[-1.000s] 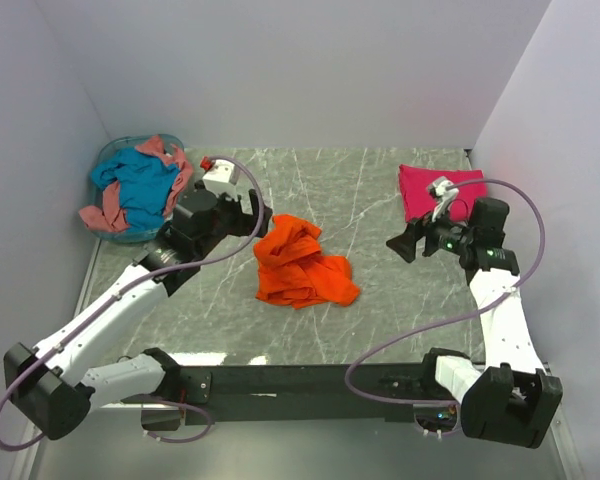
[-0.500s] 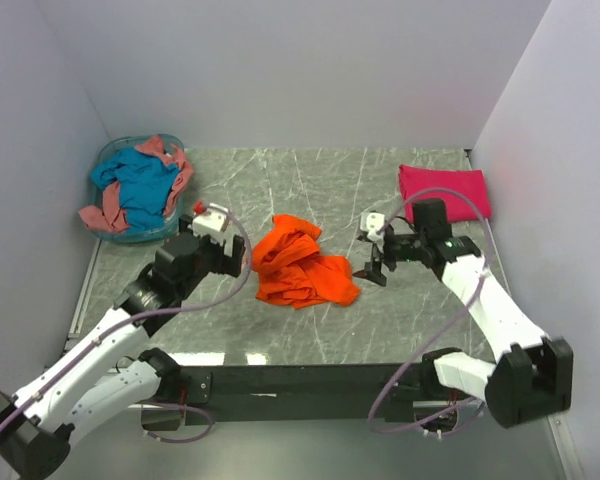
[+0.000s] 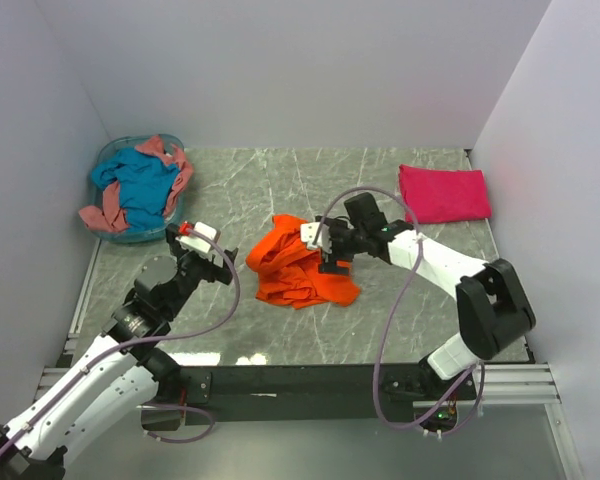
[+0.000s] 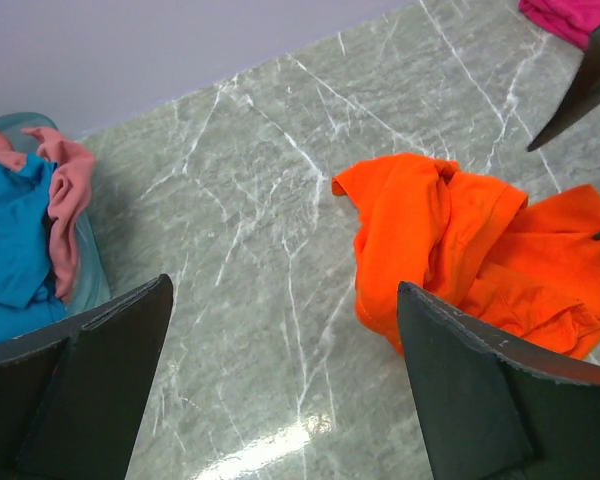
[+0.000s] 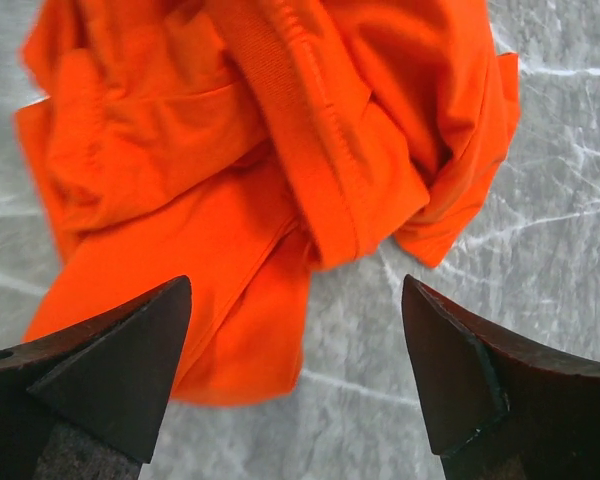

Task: Fold and stack the t-shirts
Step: Flatten the tshirt out

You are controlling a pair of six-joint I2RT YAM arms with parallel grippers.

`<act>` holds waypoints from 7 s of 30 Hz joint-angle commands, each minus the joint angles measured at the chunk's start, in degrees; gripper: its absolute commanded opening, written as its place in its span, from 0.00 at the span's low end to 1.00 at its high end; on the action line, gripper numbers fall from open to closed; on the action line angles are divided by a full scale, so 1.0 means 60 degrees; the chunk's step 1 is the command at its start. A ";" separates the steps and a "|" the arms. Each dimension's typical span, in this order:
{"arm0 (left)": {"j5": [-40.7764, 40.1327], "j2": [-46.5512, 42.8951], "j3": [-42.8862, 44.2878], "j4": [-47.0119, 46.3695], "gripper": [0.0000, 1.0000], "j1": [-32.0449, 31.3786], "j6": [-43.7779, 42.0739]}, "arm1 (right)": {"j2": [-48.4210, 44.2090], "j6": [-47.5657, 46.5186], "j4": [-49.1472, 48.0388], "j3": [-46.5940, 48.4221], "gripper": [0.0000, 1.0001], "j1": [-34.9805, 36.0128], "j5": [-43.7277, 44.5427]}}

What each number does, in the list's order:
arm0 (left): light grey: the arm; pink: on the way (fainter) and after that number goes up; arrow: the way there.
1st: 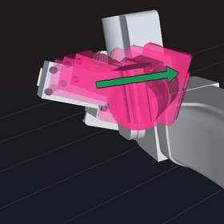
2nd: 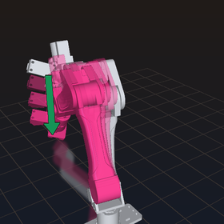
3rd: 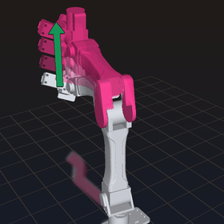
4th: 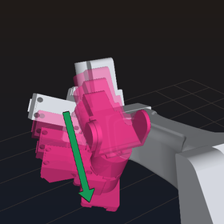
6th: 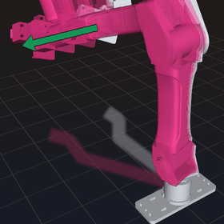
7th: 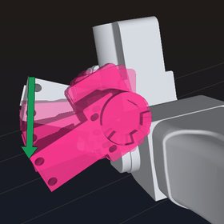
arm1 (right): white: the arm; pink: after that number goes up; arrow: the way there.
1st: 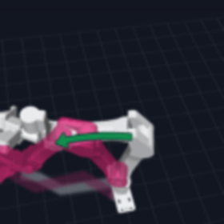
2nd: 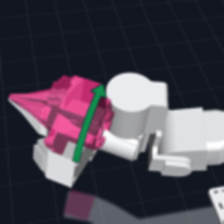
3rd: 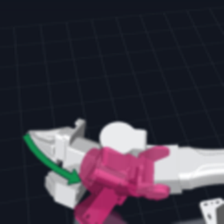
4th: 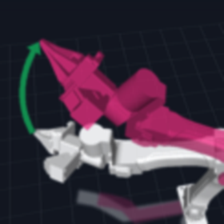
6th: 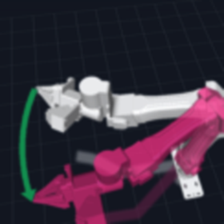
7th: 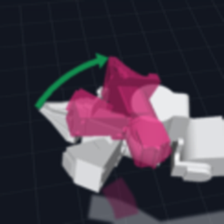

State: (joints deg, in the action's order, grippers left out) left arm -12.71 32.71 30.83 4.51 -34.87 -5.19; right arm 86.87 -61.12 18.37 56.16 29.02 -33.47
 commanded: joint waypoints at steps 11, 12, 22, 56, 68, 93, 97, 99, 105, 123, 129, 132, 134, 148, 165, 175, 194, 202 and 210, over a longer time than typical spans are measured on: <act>0.0082 -0.0295 0.0077 -0.0327 1.00 -0.0018 -0.0336 | 0.1356 0.0841 -0.2036 0.0498 0.79 0.0745 0.1770; 0.0111 -0.0310 0.0077 -0.0327 0.99 -0.0018 -0.0336 | 0.1386 0.0856 -0.2080 0.0513 0.78 0.0760 0.1785; 0.0302 -0.0427 0.0033 -0.0371 0.99 -0.0018 -0.0394 | 0.1708 0.0900 -0.2315 0.0527 0.62 0.1053 0.1976; 0.0905 0.4815 0.1584 -0.1777 0.95 -0.3298 -0.0570 | -0.3036 0.3214 -0.0352 0.0601 0.00 -0.0661 0.0262; -0.0725 0.6941 0.2520 -0.3097 0.52 -0.3299 -0.0748 | -0.4165 0.3859 0.0366 0.1113 0.00 -0.1174 0.0084; 0.6102 0.4846 0.7356 -0.2112 0.01 -0.4207 0.1126 | -0.3729 0.4899 0.2577 0.9179 0.00 -0.3137 0.2196; 0.6381 0.4437 0.6672 -0.3605 0.01 -0.4369 0.2311 | -0.3055 0.5264 0.2388 1.0063 0.00 -0.3122 0.1830; 0.5870 0.3984 0.5912 -0.4119 0.00 -0.4369 0.2636 | -0.2413 0.5266 0.2168 1.0166 0.00 -0.2512 0.1973; 0.1365 0.1862 0.2694 -0.4034 0.00 -0.4354 0.4465 | 0.0323 0.4152 0.1408 0.9259 0.00 -0.0151 0.3382; -0.5867 -0.2581 -0.1829 0.3979 0.87 -0.3592 1.4081 | 0.4539 0.5162 0.0700 0.9072 0.77 0.0572 0.3476; -0.4183 -0.1542 -0.0847 0.1991 0.94 -0.3578 1.0091 | 0.2793 0.4974 0.4140 0.7063 0.75 -0.1872 -0.0147; -0.3697 -0.0461 -0.0539 0.0613 0.94 -0.3563 0.8736 | 0.2120 0.3483 0.5229 0.5644 0.76 -0.2213 -0.0514; -0.3756 0.0141 -0.0248 0.0085 0.97 -0.3519 0.8367 | 0.1594 0.3536 0.4777 0.4719 0.76 -0.2068 -0.0384; 0.4299 0.9029 0.5792 0.0958 0.82 0.0539 0.3226 | 0.0994 0.4899 0.4352 0.2698 0.65 -0.3530 -0.0294; 0.1606 1.4910 1.1562 0.5400 0.49 -0.0457 0.0748 | 0.0448 0.4928 0.4131 0.1802 0.64 -0.4030 -0.0983; -0.1586 1.0230 0.6828 0.2634 0.01 0.0989 0.4083 | 0.0024 0.4958 0.3926 0.1582 0.64 -0.4045 -0.0720; 0.1385 0.1597 0.2071 0.1695 0.99 0.4010 0.3517 | 0.0594 0.3712 0.4775 0.1319 0.62 -0.3651 0.0949; 0.1590 0.1287 0.1249 0.1578 0.99 0.3981 0.3414 | -0.0927 0.2438 0.5157 0.0104 0.61 -0.2361 0.1123; 0.1840 0.1477 0.1366 0.1592 0.99 0.3996 0.3385 | -0.0827 0.2965 0.4278 -0.1010 0.61 -0.2404 0.2488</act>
State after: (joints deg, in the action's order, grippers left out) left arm -3.44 41.58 37.69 16.58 -10.96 16.12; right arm 81.71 -43.94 46.85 51.24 14.83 -22.37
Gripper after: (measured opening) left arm 0.992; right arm 0.615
